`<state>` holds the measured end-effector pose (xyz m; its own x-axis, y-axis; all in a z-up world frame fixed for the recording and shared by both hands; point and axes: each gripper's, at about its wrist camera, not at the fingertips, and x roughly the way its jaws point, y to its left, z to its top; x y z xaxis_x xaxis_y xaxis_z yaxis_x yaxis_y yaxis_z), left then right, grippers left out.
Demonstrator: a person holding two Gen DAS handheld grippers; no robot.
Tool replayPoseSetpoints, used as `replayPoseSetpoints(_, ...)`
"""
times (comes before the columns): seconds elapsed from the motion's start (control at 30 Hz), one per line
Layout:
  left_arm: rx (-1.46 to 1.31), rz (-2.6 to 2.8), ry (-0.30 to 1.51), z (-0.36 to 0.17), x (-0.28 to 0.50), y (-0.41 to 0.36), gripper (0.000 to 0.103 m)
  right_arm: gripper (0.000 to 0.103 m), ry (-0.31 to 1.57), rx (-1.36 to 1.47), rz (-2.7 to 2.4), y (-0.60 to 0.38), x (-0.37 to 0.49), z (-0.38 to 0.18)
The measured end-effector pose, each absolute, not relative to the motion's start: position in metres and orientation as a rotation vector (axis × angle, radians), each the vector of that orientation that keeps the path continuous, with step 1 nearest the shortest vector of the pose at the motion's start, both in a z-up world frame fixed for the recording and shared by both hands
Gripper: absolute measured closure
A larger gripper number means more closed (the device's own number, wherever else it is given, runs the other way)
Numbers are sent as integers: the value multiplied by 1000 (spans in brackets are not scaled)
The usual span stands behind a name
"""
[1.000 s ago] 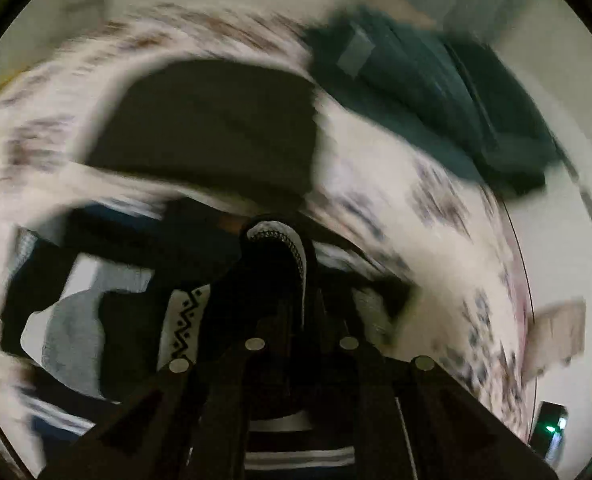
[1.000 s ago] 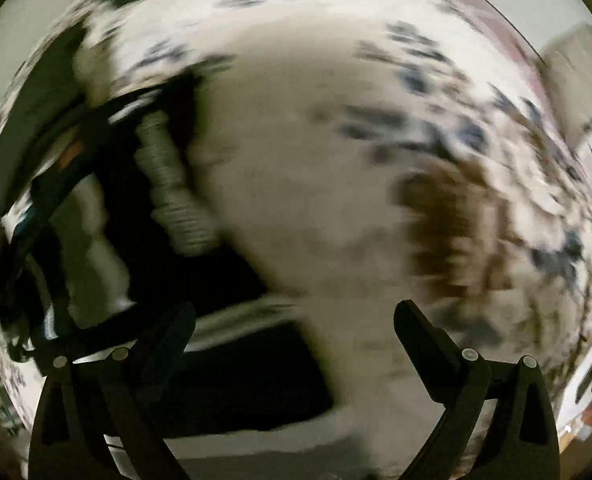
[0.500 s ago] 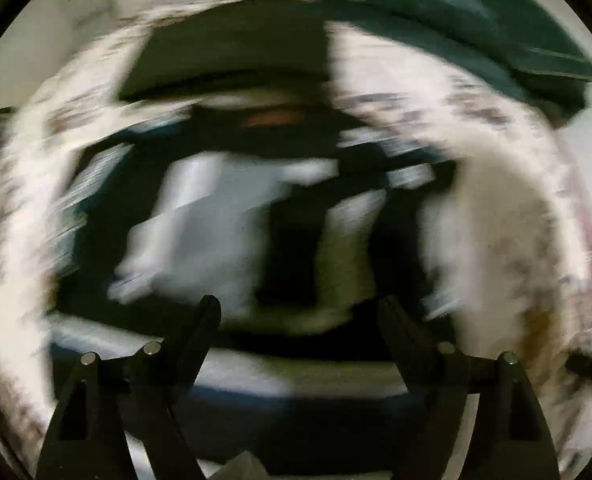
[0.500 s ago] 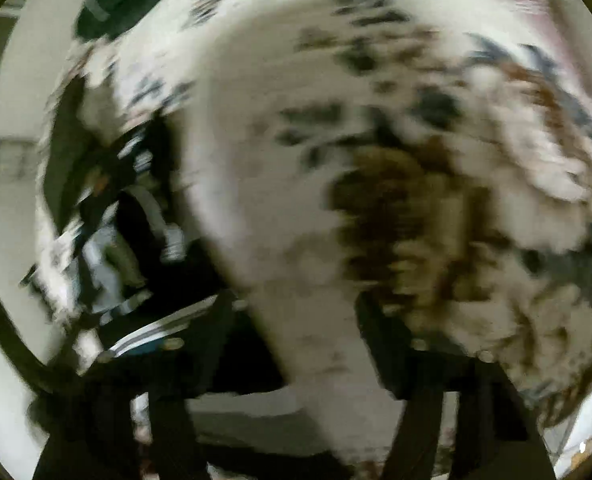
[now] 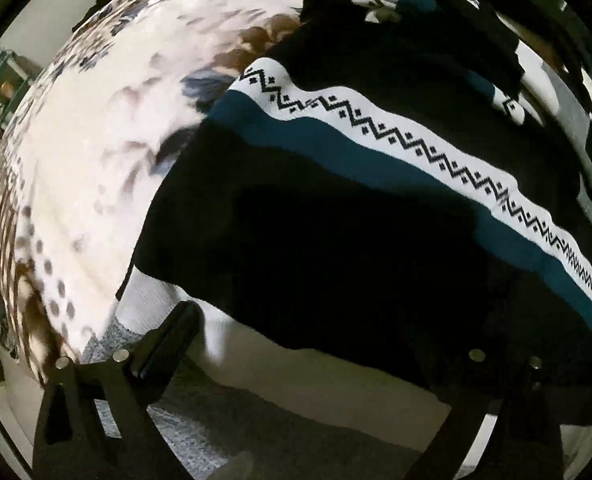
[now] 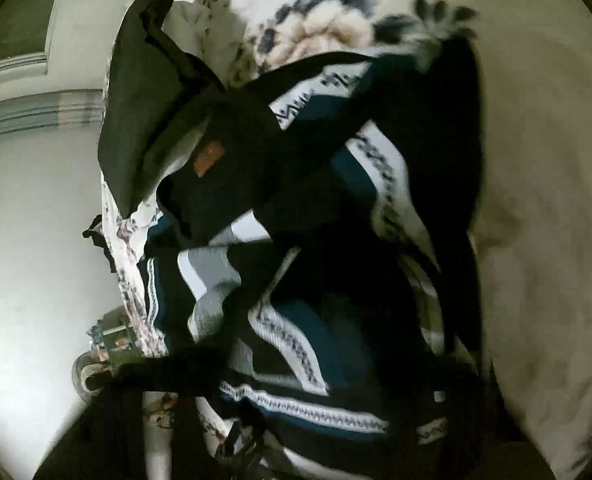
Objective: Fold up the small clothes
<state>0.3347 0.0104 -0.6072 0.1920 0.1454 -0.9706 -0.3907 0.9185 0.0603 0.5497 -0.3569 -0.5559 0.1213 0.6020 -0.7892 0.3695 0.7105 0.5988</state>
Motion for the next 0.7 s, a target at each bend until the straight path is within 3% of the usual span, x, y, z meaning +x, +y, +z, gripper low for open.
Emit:
replayPoseSetpoints(0.2,-225,354,1370,-599,341,10,0,99,1445,616,100,-379,543,-517)
replayPoseSetpoints(0.27,-274,356,1364,-584,347,20,0,76,1519,606,107,-383,542,-521)
replayPoseSetpoints(0.33,-329,350,1311,-564,354,31,0,55,1475,656,112,-397,533,-512)
replayPoseSetpoints(0.37,-348,350,1276,-553,360,37,0,51,1443,696,113,-406,527,-508)
replayPoseSetpoints(0.63,-363,339,1138,-521,427,72,0,51,1434,821,61,-423,500,-538)
replayPoseSetpoints(0.67,-359,335,1138,-522,435,73,0,54,1465,792,74,-413,504,-546)
replayPoseSetpoints(0.7,-356,332,1140,-524,432,75,0,64,1490,772,76,-404,505,-552)
